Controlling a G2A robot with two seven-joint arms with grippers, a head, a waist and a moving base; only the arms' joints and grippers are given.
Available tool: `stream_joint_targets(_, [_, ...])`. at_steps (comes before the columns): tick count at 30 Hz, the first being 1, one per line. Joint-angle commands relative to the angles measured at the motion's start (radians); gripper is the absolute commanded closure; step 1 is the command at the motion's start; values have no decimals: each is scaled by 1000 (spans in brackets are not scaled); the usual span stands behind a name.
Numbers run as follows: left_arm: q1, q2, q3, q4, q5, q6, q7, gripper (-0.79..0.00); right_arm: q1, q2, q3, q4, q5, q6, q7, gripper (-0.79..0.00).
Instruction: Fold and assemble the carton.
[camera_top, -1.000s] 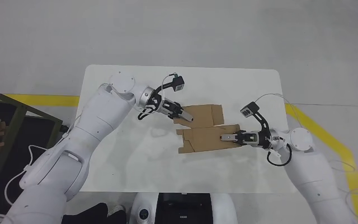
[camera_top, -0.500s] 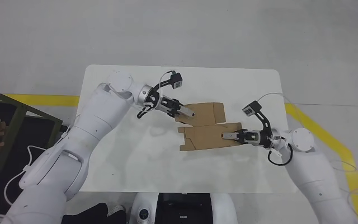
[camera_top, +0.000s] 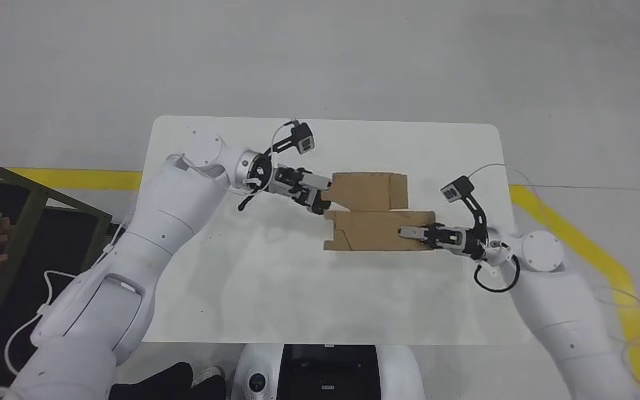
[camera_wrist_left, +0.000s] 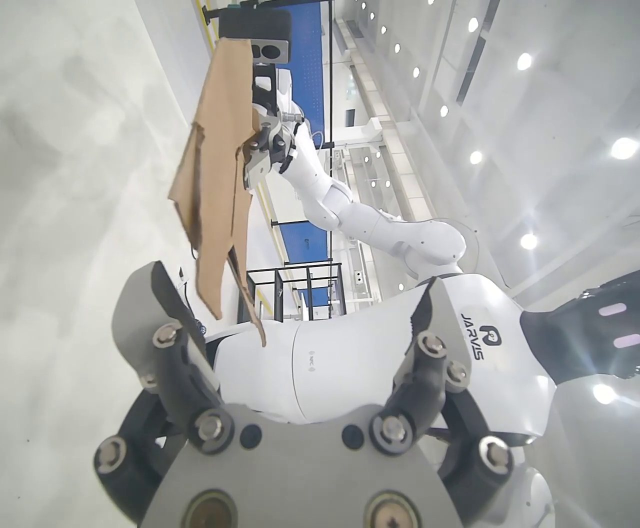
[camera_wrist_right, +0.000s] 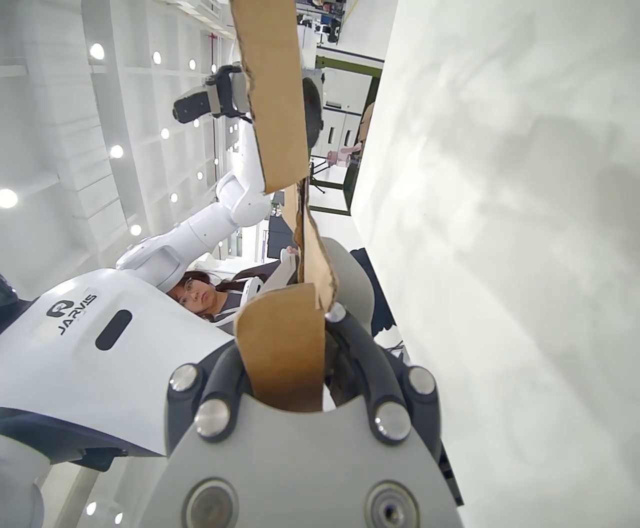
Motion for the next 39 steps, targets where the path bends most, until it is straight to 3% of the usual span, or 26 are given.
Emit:
stream_joint_targets(1, [1, 0, -5, 0, -11, -4, 0, -785, 3, -2, -6, 2, -15, 2, -16, 0])
stream_joint_targets(14, [7, 11, -26, -39, -11, 7, 0, -785, 8, -5, -20, 15, -73, 10, -81, 0])
stream_joint_targets(39, [-4, 6, -51, -82, 83, 8, 53, -785, 3, -8, -30, -3, -66, -2, -83, 0])
